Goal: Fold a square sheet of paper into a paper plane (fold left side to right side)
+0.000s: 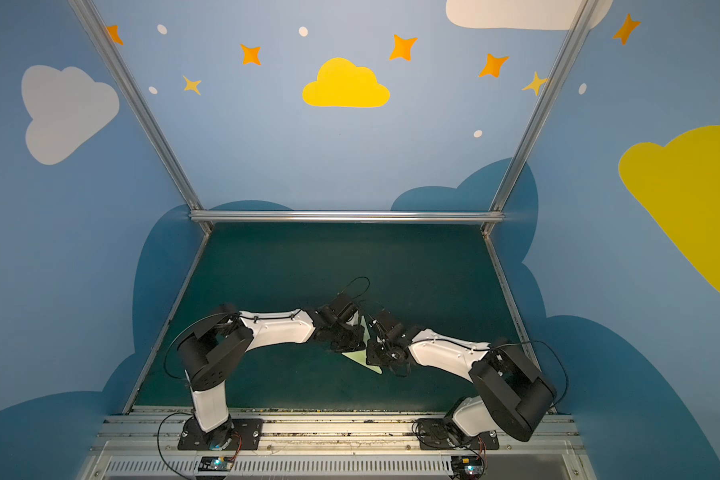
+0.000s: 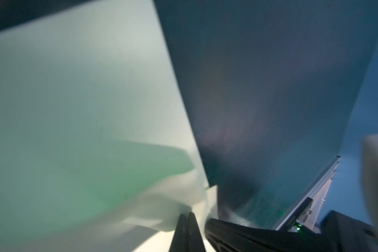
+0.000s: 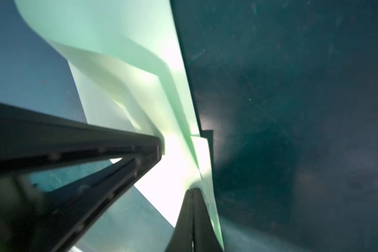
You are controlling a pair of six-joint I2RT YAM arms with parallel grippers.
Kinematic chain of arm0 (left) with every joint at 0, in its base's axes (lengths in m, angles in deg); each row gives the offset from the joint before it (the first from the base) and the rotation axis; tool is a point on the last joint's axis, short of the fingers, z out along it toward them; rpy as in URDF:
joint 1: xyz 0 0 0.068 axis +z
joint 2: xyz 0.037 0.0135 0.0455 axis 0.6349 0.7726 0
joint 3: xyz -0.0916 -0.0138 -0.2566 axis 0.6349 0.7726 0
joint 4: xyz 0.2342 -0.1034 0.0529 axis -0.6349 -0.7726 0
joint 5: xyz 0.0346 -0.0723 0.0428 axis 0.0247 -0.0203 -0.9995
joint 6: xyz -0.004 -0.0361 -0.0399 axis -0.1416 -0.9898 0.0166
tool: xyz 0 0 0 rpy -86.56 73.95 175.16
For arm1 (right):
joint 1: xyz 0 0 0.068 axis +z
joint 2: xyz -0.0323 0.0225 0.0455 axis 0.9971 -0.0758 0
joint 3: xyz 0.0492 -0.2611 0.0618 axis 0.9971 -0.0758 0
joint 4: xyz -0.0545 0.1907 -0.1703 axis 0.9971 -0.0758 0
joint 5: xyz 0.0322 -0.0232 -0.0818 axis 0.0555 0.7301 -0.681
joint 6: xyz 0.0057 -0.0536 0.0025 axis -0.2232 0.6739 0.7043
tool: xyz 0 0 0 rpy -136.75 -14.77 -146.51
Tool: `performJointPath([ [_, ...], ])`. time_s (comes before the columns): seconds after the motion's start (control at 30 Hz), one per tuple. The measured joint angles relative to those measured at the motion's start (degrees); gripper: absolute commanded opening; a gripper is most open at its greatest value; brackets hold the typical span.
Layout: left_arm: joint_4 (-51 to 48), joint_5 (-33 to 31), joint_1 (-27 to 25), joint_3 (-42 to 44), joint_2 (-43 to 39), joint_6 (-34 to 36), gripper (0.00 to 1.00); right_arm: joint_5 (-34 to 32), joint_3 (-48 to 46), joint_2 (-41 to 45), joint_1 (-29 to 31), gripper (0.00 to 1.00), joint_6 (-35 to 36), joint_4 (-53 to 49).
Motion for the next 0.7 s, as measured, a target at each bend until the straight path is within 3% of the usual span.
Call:
performJointPath([
  [0.7,5.77,3.39,15.69,4.76,-0.63,4.57,0.04,-0.04,-2.01,0.98,-0.02,0.0,-1.05,2.45],
])
